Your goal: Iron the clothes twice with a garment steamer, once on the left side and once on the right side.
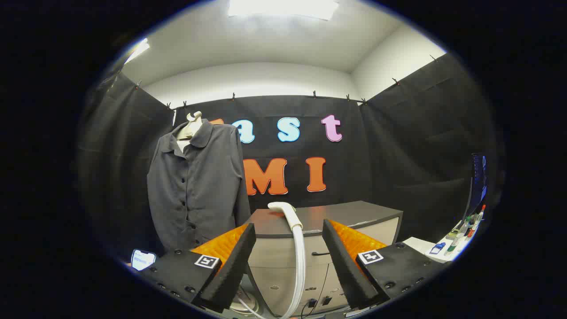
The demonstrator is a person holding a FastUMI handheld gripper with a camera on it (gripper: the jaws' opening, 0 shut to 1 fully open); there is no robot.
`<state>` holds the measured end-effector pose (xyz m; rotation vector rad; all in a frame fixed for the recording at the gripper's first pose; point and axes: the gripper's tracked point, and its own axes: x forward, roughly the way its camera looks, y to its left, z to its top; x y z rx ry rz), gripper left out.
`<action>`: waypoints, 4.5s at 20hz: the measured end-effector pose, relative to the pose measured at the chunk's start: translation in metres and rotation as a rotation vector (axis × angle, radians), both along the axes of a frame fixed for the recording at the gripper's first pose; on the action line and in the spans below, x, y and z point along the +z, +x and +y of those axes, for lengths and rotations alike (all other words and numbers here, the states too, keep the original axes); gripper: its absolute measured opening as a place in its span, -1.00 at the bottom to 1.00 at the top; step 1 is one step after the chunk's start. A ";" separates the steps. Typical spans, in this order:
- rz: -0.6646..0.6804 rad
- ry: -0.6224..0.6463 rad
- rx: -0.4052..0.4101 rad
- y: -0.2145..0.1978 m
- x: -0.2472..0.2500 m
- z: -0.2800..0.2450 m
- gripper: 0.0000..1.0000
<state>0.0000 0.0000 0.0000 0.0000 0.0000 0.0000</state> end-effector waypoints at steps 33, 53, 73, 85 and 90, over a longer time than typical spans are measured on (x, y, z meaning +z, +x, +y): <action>-0.045 0.067 -0.024 -0.009 0.019 -0.007 0.95; 0.023 0.020 0.159 0.162 0.077 0.006 0.96; 0.552 0.035 0.231 0.336 -0.082 0.012 0.96; 0.690 0.046 0.251 0.341 -0.137 0.010 0.54; 0.675 0.021 0.289 0.333 -0.137 0.009 0.03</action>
